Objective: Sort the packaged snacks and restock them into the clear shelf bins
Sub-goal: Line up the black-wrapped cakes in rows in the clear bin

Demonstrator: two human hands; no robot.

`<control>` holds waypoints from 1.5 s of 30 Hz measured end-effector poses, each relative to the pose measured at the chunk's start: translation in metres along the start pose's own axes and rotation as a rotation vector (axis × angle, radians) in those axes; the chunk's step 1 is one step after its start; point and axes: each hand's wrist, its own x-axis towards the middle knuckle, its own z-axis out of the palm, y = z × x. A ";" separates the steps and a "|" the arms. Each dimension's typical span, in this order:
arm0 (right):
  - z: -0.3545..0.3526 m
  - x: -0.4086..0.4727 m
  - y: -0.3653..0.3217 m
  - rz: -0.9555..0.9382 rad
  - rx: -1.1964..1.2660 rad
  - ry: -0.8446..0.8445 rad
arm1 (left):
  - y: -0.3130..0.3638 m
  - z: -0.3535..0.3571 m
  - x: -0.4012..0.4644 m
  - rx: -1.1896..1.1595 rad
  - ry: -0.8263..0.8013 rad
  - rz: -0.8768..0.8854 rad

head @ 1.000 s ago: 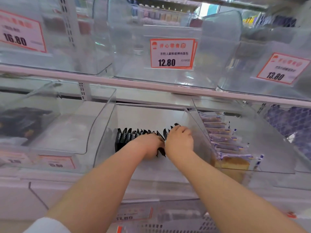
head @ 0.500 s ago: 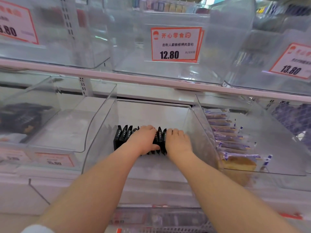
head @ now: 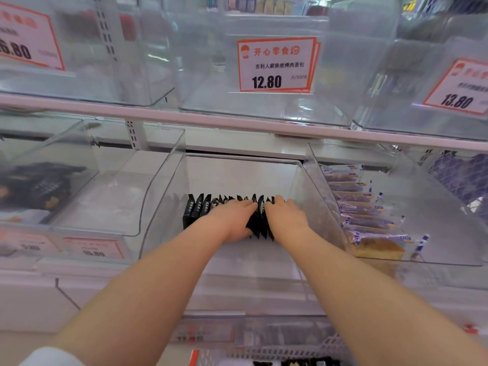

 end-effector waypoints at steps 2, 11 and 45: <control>0.001 -0.003 -0.003 0.040 -0.003 0.074 | 0.005 0.003 -0.006 0.072 0.052 -0.070; -0.025 -0.017 -0.004 0.031 0.102 -0.092 | -0.003 -0.003 -0.006 0.093 0.144 -0.204; 0.239 -0.266 0.137 0.226 0.625 -0.621 | 0.225 0.205 -0.136 -0.115 -0.537 0.191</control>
